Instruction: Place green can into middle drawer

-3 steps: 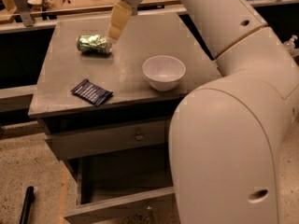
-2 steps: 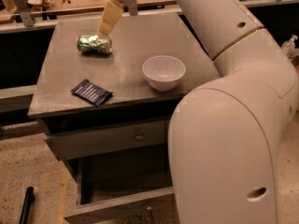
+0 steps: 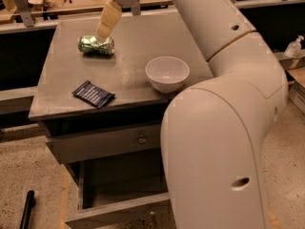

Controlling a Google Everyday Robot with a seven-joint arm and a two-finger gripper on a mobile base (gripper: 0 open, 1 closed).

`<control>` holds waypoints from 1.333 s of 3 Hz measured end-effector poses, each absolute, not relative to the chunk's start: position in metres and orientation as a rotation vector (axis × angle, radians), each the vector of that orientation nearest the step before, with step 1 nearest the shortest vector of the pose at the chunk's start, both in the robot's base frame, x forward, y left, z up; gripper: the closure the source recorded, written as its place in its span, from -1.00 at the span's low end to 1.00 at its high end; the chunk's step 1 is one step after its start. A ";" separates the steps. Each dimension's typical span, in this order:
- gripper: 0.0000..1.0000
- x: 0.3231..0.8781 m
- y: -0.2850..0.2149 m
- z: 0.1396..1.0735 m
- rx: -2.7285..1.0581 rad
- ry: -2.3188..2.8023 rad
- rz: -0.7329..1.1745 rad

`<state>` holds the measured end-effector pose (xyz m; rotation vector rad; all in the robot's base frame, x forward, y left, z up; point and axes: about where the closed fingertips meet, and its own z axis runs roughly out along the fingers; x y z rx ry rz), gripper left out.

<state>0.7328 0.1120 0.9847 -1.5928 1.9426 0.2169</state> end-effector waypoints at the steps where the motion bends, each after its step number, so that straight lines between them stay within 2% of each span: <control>1: -1.00 0.746 0.144 0.964 -1.647 1.924 0.243; 4: -1.00 0.775 0.219 0.920 -1.843 1.910 -0.086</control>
Offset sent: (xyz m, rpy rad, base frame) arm 0.0620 0.0917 -0.0455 -0.2207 -0.0348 0.0462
